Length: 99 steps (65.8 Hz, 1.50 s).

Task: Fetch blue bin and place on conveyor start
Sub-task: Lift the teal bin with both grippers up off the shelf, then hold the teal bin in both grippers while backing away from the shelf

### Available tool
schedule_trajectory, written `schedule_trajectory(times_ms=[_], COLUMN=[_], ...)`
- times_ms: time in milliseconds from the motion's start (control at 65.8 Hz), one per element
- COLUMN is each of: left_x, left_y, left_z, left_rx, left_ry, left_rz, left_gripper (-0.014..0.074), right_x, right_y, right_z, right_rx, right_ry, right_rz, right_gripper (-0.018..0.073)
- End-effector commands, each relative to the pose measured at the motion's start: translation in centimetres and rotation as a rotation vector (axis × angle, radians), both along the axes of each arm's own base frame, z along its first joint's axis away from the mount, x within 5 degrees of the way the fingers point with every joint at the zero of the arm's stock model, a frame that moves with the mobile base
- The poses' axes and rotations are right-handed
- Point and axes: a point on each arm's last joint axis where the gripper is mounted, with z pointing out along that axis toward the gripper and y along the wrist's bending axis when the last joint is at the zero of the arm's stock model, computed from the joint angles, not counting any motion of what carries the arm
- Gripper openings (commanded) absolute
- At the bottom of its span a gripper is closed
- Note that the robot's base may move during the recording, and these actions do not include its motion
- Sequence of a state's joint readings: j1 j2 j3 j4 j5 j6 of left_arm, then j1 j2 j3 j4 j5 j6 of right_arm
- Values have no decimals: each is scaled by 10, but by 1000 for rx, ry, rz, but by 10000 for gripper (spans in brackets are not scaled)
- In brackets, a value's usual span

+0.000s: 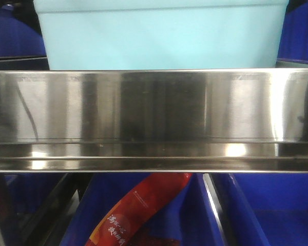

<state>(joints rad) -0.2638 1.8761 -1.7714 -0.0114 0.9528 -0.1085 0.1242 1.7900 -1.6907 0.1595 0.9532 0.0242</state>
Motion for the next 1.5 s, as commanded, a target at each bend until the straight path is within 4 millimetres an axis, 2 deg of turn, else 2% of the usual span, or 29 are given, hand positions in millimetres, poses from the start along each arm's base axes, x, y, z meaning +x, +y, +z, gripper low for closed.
schedule_trajectory(times_ms=[0, 30, 106, 243, 365, 517, 730, 927, 1079, 1247, 1490], left_x=[0, 0, 0, -2, -9, -31, -77, -113, -117, -112, -110], left_y=[1, 1, 1, 1, 3, 8, 15, 25, 26, 25, 25], left_z=[6, 6, 6, 9, 24, 61, 119, 155, 158, 150, 148], left_rx=[-11, -11, -11, -8, -11, -46, -143, -174, -176, -156, -143], left_ry=[-14, -11, -11, -3, -15, -91, -227, -329, -337, -286, -283], left_rz=[8, 8, 8, 7, 7, 5, -7, -13, -14, -13, -10], left_gripper=[-26, -102, -111, -111, -111, -111, -111, -111, -111, -111, -111], right_x=[-1, -1, -2, -3, -12, -32, -76, -109, -110, -108, -108], right_y=[-1, -1, -1, -2, -3, -5, -11, -15, -15, -14, -14], right_z=[6, 5, 5, 6, 18, 49, 103, 136, 140, 140, 138], right_rx=[-4, -5, -6, -16, -14, -4, 15, 30, 35, 49, 48], right_ry=[-21, -15, -8, -1, -17, -97, -249, -366, -401, -409, -397], right_rz=[-3, -2, -1, 1, 3, 3, 2, -1, -5, -5, -4], right_gripper=[50, 0, -167, -153, -153, -153, -153, -153, -153, -153, -153])
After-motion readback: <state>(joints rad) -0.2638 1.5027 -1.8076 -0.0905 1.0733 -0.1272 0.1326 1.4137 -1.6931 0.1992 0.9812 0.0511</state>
